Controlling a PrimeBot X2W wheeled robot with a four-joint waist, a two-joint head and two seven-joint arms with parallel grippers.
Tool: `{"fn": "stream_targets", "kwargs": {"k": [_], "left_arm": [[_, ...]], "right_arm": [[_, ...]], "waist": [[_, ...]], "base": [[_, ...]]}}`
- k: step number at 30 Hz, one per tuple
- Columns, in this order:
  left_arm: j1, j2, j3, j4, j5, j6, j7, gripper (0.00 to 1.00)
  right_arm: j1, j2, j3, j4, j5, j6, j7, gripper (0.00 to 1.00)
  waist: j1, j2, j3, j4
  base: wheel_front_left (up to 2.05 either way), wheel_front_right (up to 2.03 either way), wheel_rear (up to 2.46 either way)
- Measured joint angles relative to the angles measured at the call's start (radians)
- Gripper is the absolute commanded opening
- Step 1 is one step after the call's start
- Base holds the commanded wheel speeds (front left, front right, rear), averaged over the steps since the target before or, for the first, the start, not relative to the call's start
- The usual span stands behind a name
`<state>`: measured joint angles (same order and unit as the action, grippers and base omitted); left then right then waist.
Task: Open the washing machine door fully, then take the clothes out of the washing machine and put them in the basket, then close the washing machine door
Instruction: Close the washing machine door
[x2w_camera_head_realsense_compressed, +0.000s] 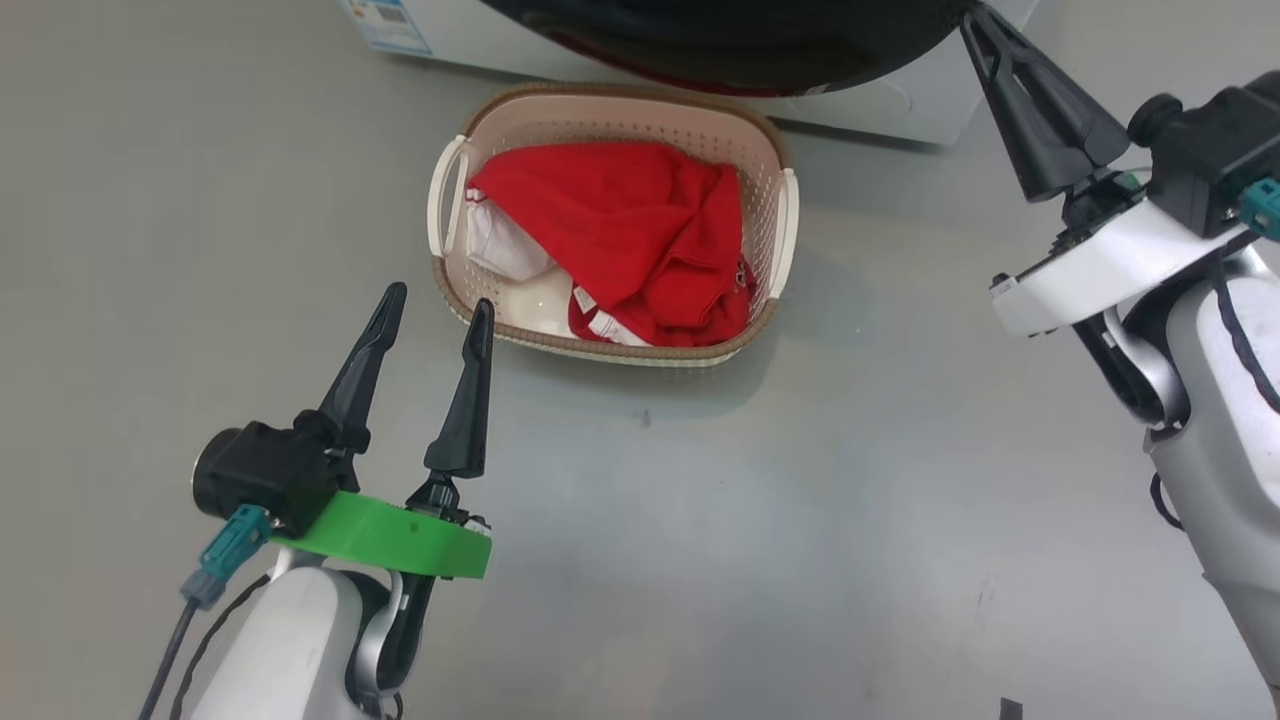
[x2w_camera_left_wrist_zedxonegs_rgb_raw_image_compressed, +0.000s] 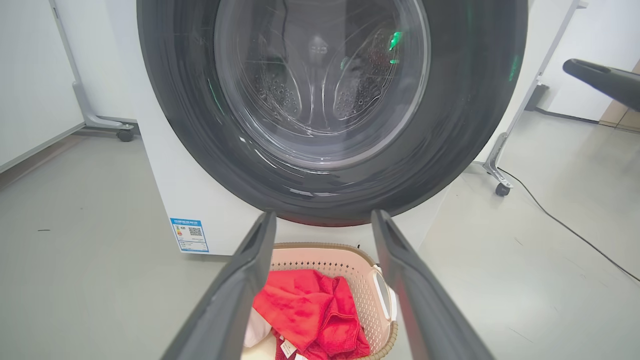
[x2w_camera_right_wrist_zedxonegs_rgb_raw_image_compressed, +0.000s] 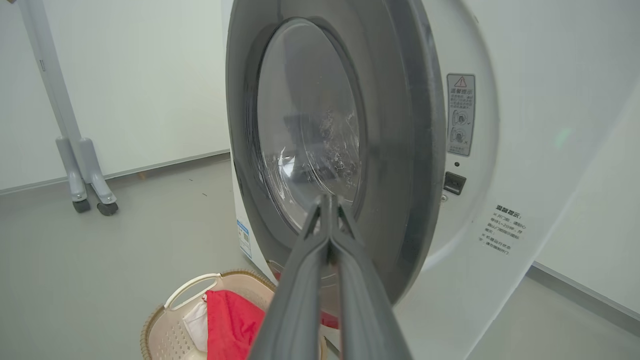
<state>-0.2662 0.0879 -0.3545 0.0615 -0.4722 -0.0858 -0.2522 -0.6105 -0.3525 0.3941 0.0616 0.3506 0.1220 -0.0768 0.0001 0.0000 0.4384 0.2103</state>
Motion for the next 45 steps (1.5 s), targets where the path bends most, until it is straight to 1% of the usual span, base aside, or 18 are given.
{"fn": "stream_targets", "kwargs": {"k": [5,9,19,24,27,32,39,45], "left_arm": [[-0.023,-0.012,0.002,0.001,0.000,-0.003,0.000,1.00],[-0.033,-0.017,0.002,0.003,0.000,-0.009,0.000,1.00],[-0.068,-0.038,0.007,0.014,0.000,-0.016,0.000,1.00],[-0.079,-0.042,0.006,0.021,0.001,-0.018,0.000,1.00],[-0.089,-0.044,0.005,0.026,0.000,-0.022,0.000,1.00],[-0.102,-0.049,0.002,0.031,0.000,-0.025,0.000,1.00],[-0.117,-0.053,0.003,0.030,0.000,-0.025,0.000,1.00],[-0.135,-0.057,0.001,0.032,0.000,-0.028,0.000,1.00]], "right_arm": [[-0.070,-0.026,0.023,0.028,0.004,0.000,0.011,0.00],[-0.117,-0.037,0.040,0.055,0.031,0.000,0.024,0.00],[-0.233,-0.087,0.051,0.109,0.045,0.000,0.029,0.00],[-0.277,-0.096,0.031,0.141,0.047,0.001,0.028,0.00],[-0.299,-0.100,0.019,0.157,0.057,0.009,0.027,0.00],[-0.334,-0.124,0.000,0.190,0.071,0.009,0.021,0.00],[-0.410,-0.147,-0.001,0.217,0.077,0.009,0.029,0.00],[-0.478,-0.162,-0.041,0.264,0.074,0.007,0.032,0.00]], "waist": [[0.0000,0.0000,0.058,0.034],[0.0000,0.0000,0.098,0.055],[0.0001,0.0000,0.170,0.089],[0.0001,0.0000,0.193,0.098],[0.0000,0.0000,0.204,0.104],[0.0000,0.0000,0.219,0.116],[0.0000,0.0000,0.246,0.129],[0.0000,0.0000,0.272,0.139]], "base": [[0.00,0.00,0.00],[0.00,0.00,0.00],[0.00,0.00,0.00],[0.00,0.00,0.00],[0.00,0.00,0.00],[0.00,0.00,0.00],[0.00,0.00,0.00],[0.00,0.00,0.00]]}}
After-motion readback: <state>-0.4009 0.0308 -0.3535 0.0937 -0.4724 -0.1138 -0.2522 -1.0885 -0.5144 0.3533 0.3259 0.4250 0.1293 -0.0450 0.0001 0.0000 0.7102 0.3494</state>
